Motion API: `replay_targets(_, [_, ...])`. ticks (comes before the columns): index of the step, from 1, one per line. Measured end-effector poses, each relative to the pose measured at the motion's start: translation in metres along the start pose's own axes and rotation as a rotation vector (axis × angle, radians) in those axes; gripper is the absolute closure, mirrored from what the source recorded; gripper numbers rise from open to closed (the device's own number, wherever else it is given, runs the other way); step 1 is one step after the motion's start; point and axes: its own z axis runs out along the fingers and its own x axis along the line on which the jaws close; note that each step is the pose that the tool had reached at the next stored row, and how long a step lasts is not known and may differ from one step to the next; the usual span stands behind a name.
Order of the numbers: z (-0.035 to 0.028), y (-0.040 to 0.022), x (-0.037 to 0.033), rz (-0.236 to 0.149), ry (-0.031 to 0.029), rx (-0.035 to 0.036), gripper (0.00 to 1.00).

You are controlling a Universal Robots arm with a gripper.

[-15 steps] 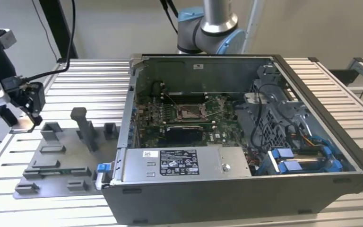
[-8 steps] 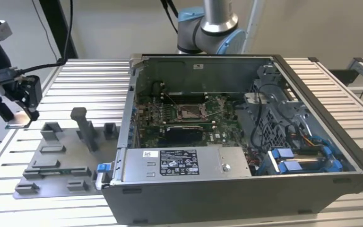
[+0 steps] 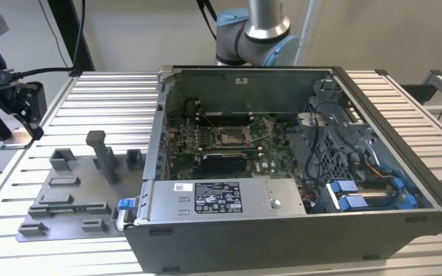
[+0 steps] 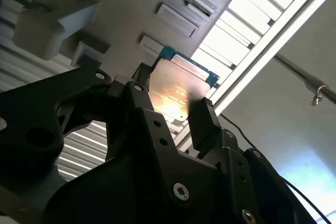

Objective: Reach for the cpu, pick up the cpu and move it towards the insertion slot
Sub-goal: 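Pick up the cpu and move it towards the insertion slot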

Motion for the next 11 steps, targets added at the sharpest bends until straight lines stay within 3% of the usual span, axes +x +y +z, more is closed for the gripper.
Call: replay_targets(11, [-0.0250,0.0009,0.0000,0.000,0.0000,0.0001,1.00])
